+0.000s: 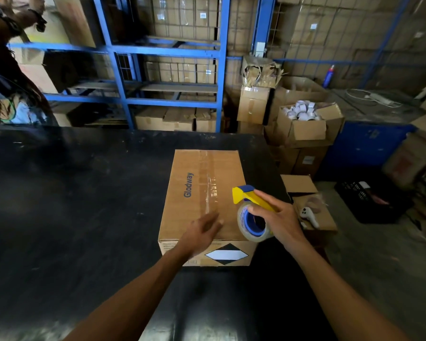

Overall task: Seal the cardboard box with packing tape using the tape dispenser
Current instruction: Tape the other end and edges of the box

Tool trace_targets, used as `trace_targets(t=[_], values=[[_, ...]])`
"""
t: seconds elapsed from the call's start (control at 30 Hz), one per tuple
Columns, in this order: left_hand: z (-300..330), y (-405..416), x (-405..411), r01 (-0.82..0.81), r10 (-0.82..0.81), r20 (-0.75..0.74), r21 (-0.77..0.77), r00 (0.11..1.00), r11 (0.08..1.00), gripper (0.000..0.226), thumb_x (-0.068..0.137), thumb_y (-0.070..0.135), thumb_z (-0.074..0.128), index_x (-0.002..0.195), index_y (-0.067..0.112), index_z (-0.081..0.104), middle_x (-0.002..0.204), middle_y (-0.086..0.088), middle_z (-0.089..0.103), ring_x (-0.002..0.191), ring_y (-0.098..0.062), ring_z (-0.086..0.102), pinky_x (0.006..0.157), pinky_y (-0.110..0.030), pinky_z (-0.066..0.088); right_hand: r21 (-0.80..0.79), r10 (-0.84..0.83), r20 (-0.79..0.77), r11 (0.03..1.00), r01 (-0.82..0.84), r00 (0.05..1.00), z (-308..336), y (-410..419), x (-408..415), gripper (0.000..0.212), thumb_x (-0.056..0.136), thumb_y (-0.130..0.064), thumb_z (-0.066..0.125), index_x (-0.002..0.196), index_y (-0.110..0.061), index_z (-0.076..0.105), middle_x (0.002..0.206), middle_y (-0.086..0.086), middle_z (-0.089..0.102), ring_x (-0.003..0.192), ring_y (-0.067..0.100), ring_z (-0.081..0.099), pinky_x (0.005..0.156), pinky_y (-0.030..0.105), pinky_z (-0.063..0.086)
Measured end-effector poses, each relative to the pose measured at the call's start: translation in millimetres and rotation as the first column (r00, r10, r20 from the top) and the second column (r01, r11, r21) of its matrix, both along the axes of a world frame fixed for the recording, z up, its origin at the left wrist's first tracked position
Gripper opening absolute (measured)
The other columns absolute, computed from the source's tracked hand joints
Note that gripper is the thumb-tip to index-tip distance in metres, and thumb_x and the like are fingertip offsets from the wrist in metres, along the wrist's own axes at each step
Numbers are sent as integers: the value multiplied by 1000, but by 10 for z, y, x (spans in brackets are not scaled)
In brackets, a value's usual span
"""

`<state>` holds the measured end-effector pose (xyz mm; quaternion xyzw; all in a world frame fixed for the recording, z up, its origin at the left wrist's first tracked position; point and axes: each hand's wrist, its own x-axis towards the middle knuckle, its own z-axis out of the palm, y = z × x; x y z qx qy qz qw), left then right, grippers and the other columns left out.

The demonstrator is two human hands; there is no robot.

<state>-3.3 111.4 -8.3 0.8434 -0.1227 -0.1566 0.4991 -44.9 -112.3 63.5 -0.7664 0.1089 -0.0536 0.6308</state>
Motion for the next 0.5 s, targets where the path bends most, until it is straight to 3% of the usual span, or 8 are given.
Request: trace_targets(t=[0.07,0.17,0.27,0.37,0.43,0.5], values=[[136,-50,-42,-286,186,-321,-298,929,911,48,99,54,48,126,19,65,122,1,70,116,-17,63,85,-24,50,1,16,41,1000,-16,999,0,22,-84,51,76,-28,84,124,-37,68,113,-12,73,101,4,69,89,28,55],[272,14,-16,-539,133,-648,-482,750,691,62,99,57,45,125,3,62,122,-17,69,118,-29,63,105,-41,47,-11,57,137,998,-56,989,7,78,-224,46,80,-23,81,119,-43,67,117,-11,71,104,6,68,85,27,57],[436,151,-124,-577,-32,-707,-601,706,554,65,99,56,45,127,-1,59,125,-24,66,120,-37,62,109,-47,43,-179,153,228,977,-113,962,-27,165,-342,51,82,-20,81,126,-39,64,109,-5,68,94,12,67,75,28,58],[496,241,-280,-574,-98,-712,-632,695,521,62,98,52,50,127,-2,59,124,-25,67,119,-38,63,106,-48,46,-464,301,169,865,-194,938,-240,269,-442,55,75,-43,80,126,-50,61,101,-10,62,87,12,63,71,39,56],[469,284,-377,-591,-58,-728,-598,683,542,54,97,43,56,124,-3,59,121,-24,68,111,-36,67,97,-46,53,-436,320,114,867,-242,940,-383,318,-507,54,73,-49,77,125,-50,63,108,-3,64,93,15,66,75,44,57],[394,358,-461,-661,-22,-767,-567,641,492,38,97,28,61,118,-3,61,117,-22,67,99,-33,70,84,-43,59,-400,332,141,881,-253,933,-446,377,-569,54,74,-47,78,126,-46,64,110,4,65,94,19,67,76,47,57]])
